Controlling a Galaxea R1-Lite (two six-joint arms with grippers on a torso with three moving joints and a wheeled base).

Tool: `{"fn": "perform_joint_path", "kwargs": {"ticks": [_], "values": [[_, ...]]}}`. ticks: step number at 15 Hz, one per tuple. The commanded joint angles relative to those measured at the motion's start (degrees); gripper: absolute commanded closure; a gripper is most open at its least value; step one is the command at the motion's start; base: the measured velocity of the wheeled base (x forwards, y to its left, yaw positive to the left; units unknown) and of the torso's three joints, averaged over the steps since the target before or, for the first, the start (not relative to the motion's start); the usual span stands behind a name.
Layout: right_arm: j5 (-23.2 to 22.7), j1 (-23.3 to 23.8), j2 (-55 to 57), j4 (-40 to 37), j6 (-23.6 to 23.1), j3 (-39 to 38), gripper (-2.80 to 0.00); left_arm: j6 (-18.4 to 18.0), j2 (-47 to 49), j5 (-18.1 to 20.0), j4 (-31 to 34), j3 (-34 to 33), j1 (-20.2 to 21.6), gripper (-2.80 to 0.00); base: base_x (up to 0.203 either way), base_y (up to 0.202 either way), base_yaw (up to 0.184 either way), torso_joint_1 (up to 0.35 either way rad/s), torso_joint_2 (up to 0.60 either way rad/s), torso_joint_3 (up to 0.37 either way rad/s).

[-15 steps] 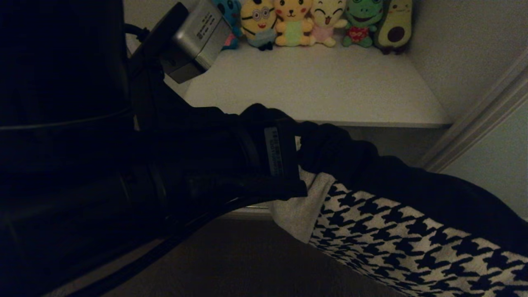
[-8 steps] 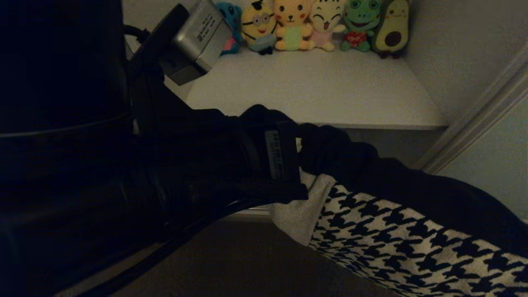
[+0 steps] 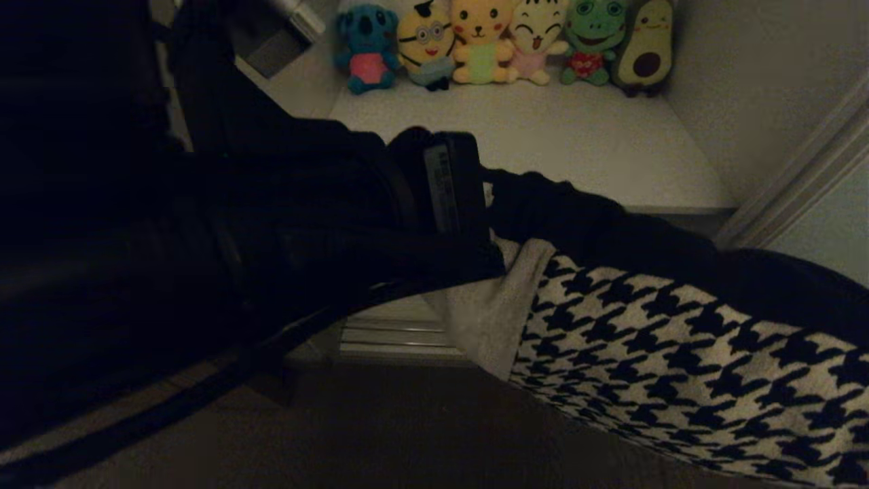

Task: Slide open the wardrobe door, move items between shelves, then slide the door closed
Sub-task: Place the pillow on the higher shelf

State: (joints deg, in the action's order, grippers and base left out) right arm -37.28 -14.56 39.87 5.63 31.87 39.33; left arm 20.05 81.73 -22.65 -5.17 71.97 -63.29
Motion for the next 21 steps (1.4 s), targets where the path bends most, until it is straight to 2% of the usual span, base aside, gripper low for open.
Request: {"fn": "perform_joint_path", "kwargs": {"ticks": [1, 6, 9, 13, 17, 19, 21], "values": [[1.16, 0.05, 4.31, -0.18, 0.13, 4.61, 0.0, -0.18, 0.03, -0.23, 1.64, 3.77, 0.1, 0.0, 0.0, 0.0, 0.0, 0.0, 0.0, 0.0], [5.17, 0.05, 12.07, -3.97, -0.44, 17.37, 0.0, -1.83, 1.25, -0.26, 2.55, 10.37, 1.73, 0.0, 0.0, 0.0, 0.0, 0.0, 0.0, 0.0], [6.37, 0.23, 18.18, -4.12, -0.81, 24.03, 0.0, -3.54, 4.61, 0.05, 2.58, 17.58, 4.97, 0.0, 0.0, 0.0, 0.0, 0.0, 0.0, 0.0], [6.85, 0.49, 24.97, -2.31, -1.69, 32.87, 0.0, -4.09, 10.11, 0.61, 2.47, 27.7, 8.92, 0.0, 0.0, 0.0, 0.0, 0.0, 0.0, 0.0], [6.87, 0.49, 30.01, 1.26, -2.3, 41.84, 0.0, -5.19, 13.2, 3.39, 1.43, 35.38, 11.0, 0.0, 0.0, 0.0, 0.0, 0.0, 0.0, 0.0], [6.87, 0.49, 32.65, 6.06, -2.45, 44.71, 0.0, -5.46, 14.37, 4.72, -0.48, 37.7, 12.3, 0.0, 0.0, 0.0, 0.0, 0.0, 0.0, 0.0], [6.87, 0.49, 33.75, 6.66, -2.38, 48.07, 0.0, -6.24, 14.0, 7.35, -0.91, 38.66, 12.32, 0.0, 0.0, 0.0, 0.0, 0.0, 0.0, 0.0]]}}
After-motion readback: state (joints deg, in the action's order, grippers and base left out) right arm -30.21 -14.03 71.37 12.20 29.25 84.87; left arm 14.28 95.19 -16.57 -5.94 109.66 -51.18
